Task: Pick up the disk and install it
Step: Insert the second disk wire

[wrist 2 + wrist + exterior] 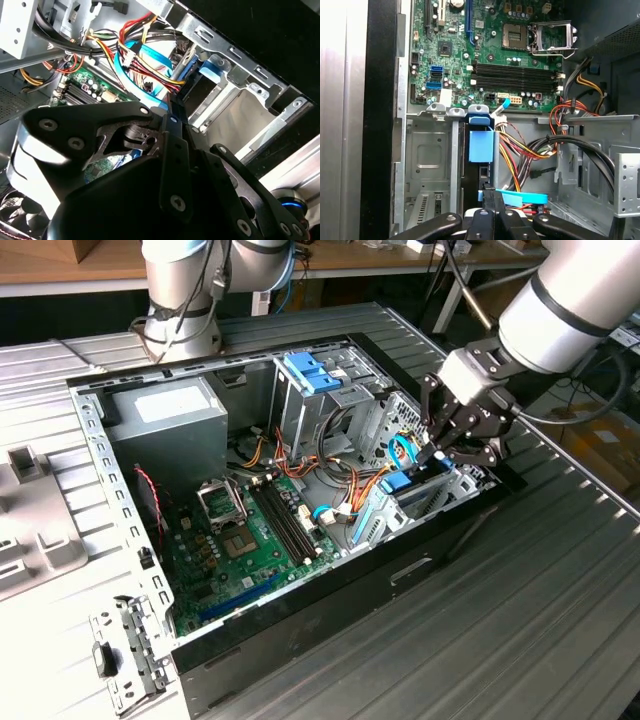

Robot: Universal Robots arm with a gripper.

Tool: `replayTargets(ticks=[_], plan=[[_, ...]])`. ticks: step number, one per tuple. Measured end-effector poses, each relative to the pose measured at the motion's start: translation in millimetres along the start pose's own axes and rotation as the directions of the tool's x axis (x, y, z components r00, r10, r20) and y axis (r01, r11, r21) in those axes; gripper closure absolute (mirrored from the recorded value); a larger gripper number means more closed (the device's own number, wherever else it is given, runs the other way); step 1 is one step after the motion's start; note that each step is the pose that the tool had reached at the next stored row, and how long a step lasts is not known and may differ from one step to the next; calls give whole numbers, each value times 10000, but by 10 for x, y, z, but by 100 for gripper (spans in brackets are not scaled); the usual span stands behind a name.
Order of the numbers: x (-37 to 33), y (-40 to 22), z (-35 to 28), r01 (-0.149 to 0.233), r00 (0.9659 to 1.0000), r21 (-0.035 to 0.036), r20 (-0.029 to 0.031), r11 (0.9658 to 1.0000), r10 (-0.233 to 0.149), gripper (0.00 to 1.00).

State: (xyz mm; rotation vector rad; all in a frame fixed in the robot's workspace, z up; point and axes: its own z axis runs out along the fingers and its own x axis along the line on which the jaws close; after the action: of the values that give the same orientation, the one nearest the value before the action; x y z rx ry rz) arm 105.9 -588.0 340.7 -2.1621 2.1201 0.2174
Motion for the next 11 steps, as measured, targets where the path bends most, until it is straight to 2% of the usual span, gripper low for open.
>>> replayTargets(ticks=[2, 4, 5, 9, 11], plan=[[-7, -1, -36, 2, 10000, 4, 28, 10000, -2, 89], [-16, -14, -87, 3, 10000, 0, 2, 10000, -3, 89], [-16, -27, -89, 1, 10000, -1, 4, 10000, -1, 89], [-15, -148, -99, -5, 10000, -35, 10, 10000, 5, 89], [-19, -195, -124, -6, 10000, -39, 10, 10000, 7, 89]])
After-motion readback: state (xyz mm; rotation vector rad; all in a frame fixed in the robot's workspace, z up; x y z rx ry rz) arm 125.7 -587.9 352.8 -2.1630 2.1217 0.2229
